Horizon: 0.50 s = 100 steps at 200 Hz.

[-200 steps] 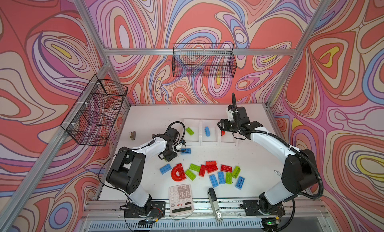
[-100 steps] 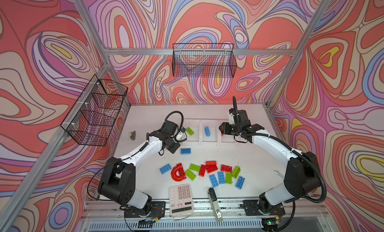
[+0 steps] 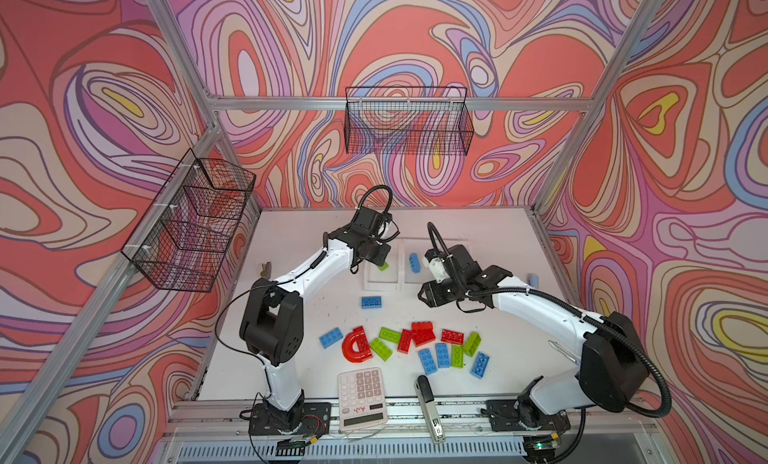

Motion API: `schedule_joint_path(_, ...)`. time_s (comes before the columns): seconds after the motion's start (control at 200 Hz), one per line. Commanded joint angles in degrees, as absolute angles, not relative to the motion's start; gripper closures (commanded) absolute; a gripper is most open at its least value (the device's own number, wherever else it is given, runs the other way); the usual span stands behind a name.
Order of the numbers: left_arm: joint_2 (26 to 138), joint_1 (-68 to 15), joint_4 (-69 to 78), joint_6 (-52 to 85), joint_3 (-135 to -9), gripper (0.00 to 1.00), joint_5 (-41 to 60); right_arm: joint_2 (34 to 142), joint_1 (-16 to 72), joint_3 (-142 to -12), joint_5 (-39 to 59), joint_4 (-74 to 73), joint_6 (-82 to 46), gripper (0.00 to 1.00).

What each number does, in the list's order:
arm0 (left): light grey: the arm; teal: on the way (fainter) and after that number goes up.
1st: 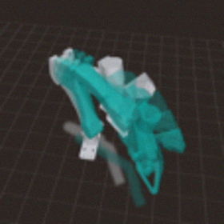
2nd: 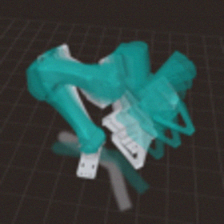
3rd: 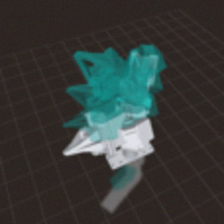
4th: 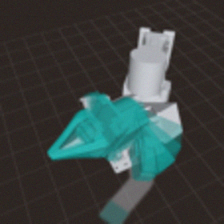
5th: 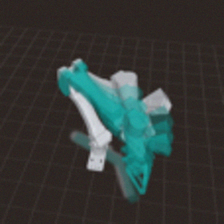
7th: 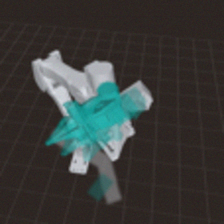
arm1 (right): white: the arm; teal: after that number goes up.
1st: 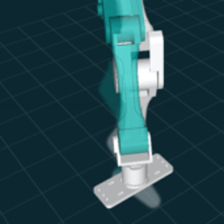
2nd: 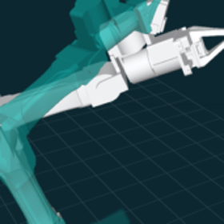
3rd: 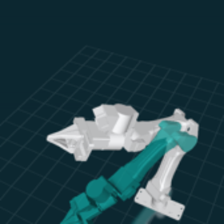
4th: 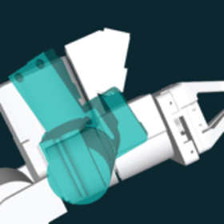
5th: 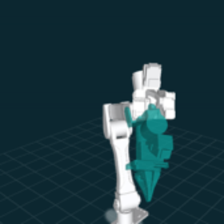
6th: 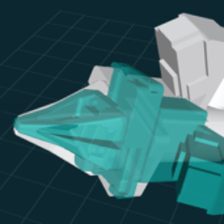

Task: Sort the legos into containers by color
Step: 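Drop the lime-green brick into the nearest compartment while the right gripper lowers to red bricks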

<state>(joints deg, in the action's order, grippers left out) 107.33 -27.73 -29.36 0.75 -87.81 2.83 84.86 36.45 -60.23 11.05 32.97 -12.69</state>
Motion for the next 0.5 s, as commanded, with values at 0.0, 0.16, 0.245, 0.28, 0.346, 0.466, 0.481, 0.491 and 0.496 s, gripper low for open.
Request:
schedule_joint_path(0.0,110.74,-27.73,-30.11,5.85,-92.02,0.61,2.66,84.19,38.69,-58.89,9.92,36.63,-10.18,0.42)
schedule_joint_path(0.16,114.87,-27.73,-30.01,7.27,-96.58,0.39,1.62,85.72,41.19,-58.97,6.94,38.82,-8.8,0.41)
schedule_joint_path(0.245,115.28,-27.76,-30.11,7.73,-97.82,0.21,0.94,86.6,42.07,-58.97,5.87,39.71,-7.88,0.4)
schedule_joint_path(0.28,114.86,-27.76,-29.57,7.8,-97.53,0.16,0.73,86.87,42.42,-58.91,5.63,39.87,-7.62,0.4)
schedule_joint_path(0.346,113.35,-27.69,-28.49,7.99,-96.35,0.15,0.26,87.39,42.92,-58.89,5.29,39.99,-7.01,0.4)
schedule_joint_path(0.466,108.43,-27.16,-27.25,8.35,-92.82,0.15,-0.35,89.42,44.56,-59.58,3.32,41.28,-5.31,0.39)
schedule_joint_path(0.481,107.51,-27.02,-26.91,8.43,-92.1,0.15,-0.29,89.73,44.82,-59.65,2.89,41.45,-5.18,0.39)
schedule_joint_path(0.491,106.79,-26.77,-26.66,8.43,-91.54,0.15,-0.2,89.87,44.93,-59.67,2.66,41.52,-5.01,0.39)
schedule_joint_path(0.496,106.44,-26.7,-26.51,8.44,-91.25,0.15,-0.19,89.98,45.01,-59.67,2.6,41.55,-4.92,0.39)
